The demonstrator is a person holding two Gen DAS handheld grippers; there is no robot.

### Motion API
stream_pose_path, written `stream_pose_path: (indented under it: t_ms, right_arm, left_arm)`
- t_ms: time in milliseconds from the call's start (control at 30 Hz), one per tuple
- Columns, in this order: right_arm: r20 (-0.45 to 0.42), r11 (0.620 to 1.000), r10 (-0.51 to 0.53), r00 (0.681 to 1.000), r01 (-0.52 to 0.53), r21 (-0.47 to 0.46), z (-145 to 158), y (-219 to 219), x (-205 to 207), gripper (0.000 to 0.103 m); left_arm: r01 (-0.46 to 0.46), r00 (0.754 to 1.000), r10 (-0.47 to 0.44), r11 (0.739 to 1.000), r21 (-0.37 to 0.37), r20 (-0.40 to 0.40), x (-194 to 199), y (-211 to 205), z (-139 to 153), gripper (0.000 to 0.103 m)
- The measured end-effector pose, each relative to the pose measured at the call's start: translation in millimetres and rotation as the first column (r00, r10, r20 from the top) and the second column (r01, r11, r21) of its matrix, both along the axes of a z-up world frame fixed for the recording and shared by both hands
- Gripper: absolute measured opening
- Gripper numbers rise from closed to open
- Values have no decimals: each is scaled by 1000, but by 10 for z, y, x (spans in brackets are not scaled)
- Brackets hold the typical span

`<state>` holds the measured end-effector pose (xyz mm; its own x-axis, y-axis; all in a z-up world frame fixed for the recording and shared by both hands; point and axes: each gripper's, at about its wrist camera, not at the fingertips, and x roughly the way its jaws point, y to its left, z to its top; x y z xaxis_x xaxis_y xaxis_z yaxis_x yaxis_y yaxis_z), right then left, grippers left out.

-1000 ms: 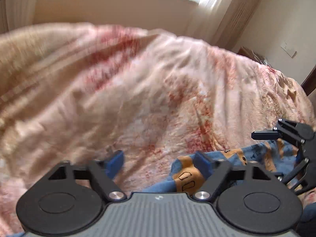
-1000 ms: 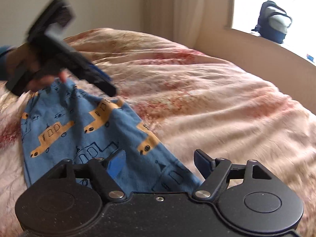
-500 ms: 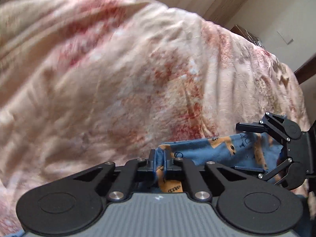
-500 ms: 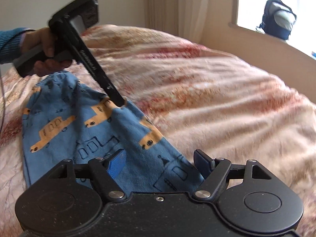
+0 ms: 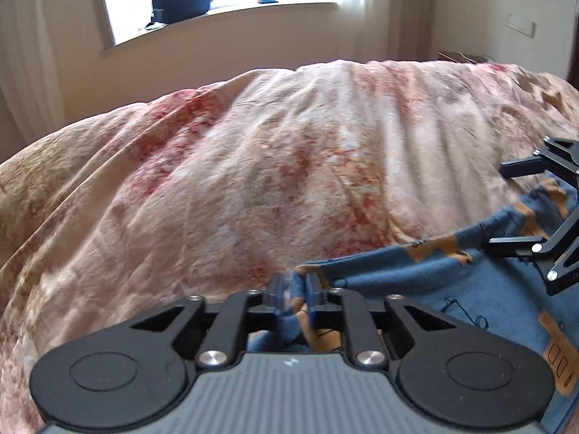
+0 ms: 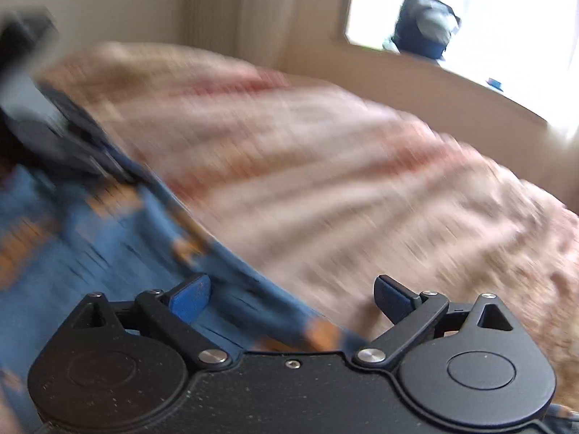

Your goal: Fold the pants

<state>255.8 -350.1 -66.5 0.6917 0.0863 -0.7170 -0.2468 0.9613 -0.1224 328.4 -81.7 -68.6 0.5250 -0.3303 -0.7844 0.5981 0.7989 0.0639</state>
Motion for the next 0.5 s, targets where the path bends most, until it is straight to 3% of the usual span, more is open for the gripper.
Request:
stream_pose_path:
  t_ms: [33, 100, 167, 233, 300, 433, 500]
  right_arm:
    - [5, 999, -45, 999, 45, -15, 12, -83, -8, 101]
    - [34, 990, -137, 990, 138, -36, 91, -245, -67, 102]
    - [71, 974, -205, 976, 210, -79, 200, -308, -163, 98]
    - [79, 982, -173, 982, 178, -67, 308, -266, -278, 98]
    - [58, 992, -122, 991, 124, -25, 392, -111, -377, 101]
    - [-15, 999, 20, 1000, -19, 26, 357, 348, -547, 102]
    - [-42, 997, 68, 997, -68, -21, 244, 574, -625, 102]
  left_arm:
    - [-23, 1000, 23, 1000, -2, 9, 10, 38, 28, 49]
    - [-70, 997, 71, 997, -31, 38, 20, 171, 123, 62]
    - [-113, 992, 117, 991, -73, 55, -33, 379, 242, 69]
    - [-154, 984, 163, 981, -121, 69, -177, 641, 321, 89]
    - [-218, 969, 226, 972, -91, 99, -369, 886, 293, 92]
    - [-357, 928, 343, 931, 80, 149, -669, 1391, 5, 87]
    - [-421, 900, 409, 906, 53, 149, -793, 1661, -39, 91]
